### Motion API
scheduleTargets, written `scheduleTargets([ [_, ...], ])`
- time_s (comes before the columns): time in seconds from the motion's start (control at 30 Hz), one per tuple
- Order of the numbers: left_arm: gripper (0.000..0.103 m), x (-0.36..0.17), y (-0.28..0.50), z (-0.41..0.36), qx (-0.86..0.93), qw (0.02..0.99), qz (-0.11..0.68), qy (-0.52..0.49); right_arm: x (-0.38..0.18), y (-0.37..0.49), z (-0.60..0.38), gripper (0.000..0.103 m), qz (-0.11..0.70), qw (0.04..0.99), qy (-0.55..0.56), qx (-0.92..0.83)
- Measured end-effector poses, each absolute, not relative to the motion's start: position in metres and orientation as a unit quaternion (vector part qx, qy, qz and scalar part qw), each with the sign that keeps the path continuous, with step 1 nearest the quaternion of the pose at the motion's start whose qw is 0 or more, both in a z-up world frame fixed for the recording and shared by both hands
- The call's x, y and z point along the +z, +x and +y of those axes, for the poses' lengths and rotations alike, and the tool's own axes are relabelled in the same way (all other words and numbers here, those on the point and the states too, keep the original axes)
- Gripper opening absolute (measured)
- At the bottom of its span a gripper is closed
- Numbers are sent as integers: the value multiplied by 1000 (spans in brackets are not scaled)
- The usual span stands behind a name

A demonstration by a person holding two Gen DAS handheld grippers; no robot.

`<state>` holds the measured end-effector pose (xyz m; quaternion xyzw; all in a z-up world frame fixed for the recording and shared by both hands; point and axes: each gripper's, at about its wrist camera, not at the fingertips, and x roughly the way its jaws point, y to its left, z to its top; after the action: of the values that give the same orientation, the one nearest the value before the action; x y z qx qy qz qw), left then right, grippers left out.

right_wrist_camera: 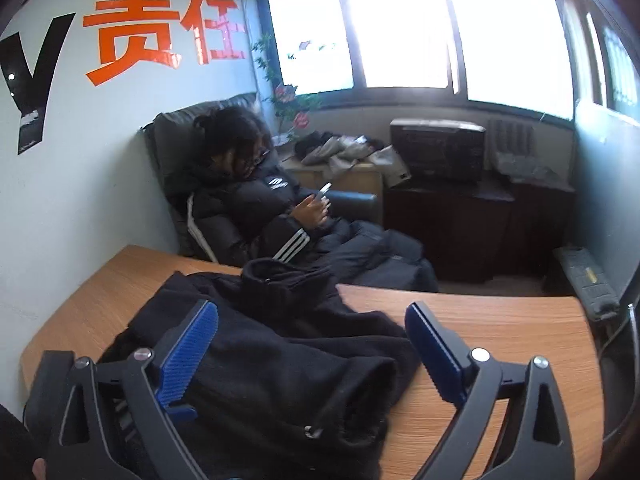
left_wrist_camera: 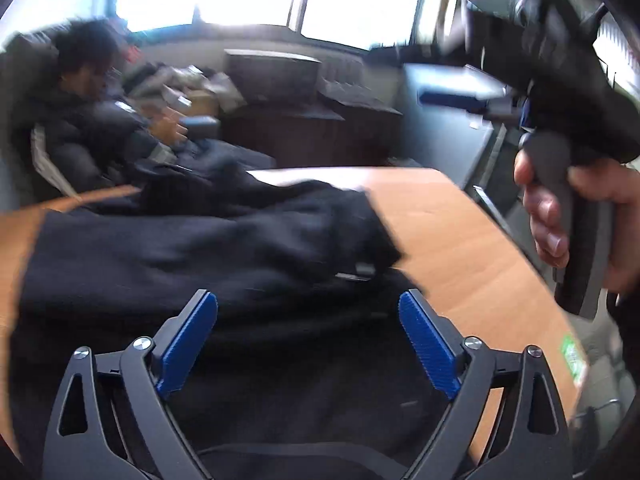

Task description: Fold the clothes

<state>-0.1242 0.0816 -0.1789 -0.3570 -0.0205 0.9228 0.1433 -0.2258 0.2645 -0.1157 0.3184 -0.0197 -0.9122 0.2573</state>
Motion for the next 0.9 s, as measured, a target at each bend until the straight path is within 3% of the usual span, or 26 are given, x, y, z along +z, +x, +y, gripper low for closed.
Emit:
scheduleTargets([
  [0.07, 98, -177, -134, 27, 931, 96, -11, -352, -141, -247, 236, 96, -9, 268, 358, -895],
  [0.13, 98, -192, -146, -17, 925, 74, -12, -372, -177, -261, 213, 86, 6, 261, 404, -877],
  [0.2, 95, -215, -158, -59, 915, 58, -12, -399, -221, -268, 206, 68, 10, 236, 462, -855],
  [0.27, 90, -241, -161, -81, 901, 73, -4, -428, -256, -265, 211, 60, 23, 191, 505, -842],
  [0.3, 88, -251, -161, -87, 897, 83, 8, -435, -265, -260, 218, 44, 28, 175, 512, -841],
  [0.43, 87, -286, -174, -124, 877, 48, -22, -478, -272, -242, 239, 23, 46, 120, 521, -844],
  [0.53, 89, -292, -173, -132, 875, 66, -27, -478, -262, -238, 240, 24, 30, 101, 538, -836],
  [0.57, 89, -291, -171, -132, 878, 69, -18, -473, -253, -234, 235, 30, 31, 104, 531, -841],
  [0.63, 89, -291, -169, -136, 881, 77, -15, -467, -234, -222, 227, 55, 32, 105, 503, -857],
  [0.67, 89, -290, -168, -139, 882, 80, -21, -465, -224, -215, 226, 78, 30, 96, 486, -868],
  [0.7, 89, -291, -169, -142, 883, 82, -27, -462, -219, -210, 228, 93, 24, 84, 473, -876],
  [0.83, 89, -293, -167, -138, 889, 81, -29, -451, -232, -211, 252, 92, -16, 58, 491, -869],
  [0.9, 89, -295, -168, -137, 891, 80, -30, -447, -249, -219, 266, 78, -56, 57, 517, -852],
])
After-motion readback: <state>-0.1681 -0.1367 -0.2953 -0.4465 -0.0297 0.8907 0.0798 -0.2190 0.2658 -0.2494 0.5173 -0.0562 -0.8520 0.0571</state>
